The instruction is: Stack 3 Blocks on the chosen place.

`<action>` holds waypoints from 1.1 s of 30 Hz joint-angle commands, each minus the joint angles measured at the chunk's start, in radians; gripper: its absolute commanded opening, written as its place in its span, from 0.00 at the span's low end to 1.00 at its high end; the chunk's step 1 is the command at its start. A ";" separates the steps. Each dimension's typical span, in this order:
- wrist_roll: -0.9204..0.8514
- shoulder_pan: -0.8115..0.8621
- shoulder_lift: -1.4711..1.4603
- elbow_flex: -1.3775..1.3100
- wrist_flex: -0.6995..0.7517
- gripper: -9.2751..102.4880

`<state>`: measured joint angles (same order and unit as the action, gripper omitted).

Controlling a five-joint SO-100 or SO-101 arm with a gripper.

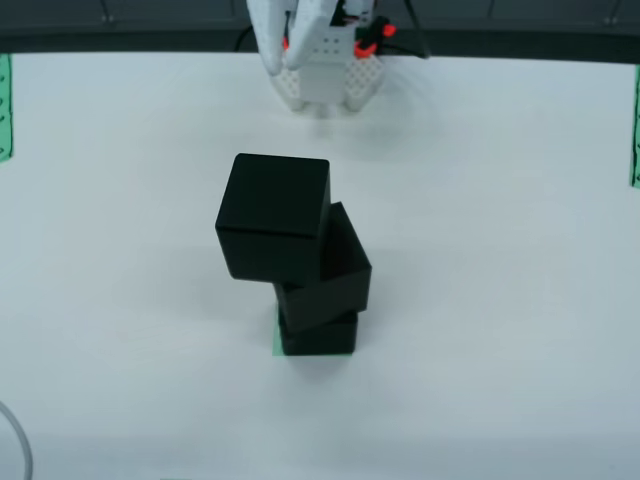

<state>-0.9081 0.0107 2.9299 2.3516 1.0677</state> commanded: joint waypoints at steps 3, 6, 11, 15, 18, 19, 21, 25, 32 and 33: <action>0.337 -0.012 0.114 0.161 -0.066 0.08; 0.457 -0.006 0.192 0.305 -0.110 0.08; 0.672 -0.002 0.293 0.476 -0.155 0.08; 0.787 0.003 0.382 0.580 -0.163 0.08; 0.839 0.014 0.431 0.630 -0.163 0.08; 0.854 0.015 0.437 0.643 -0.163 0.08; 0.900 0.025 0.449 0.660 -0.160 0.08; 0.930 0.025 0.483 0.713 -0.160 0.08; 0.927 0.031 0.500 0.772 -0.179 0.08; 0.927 0.032 0.500 0.773 -0.181 0.08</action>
<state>0.0138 0.0307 3.4177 3.1002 0.9081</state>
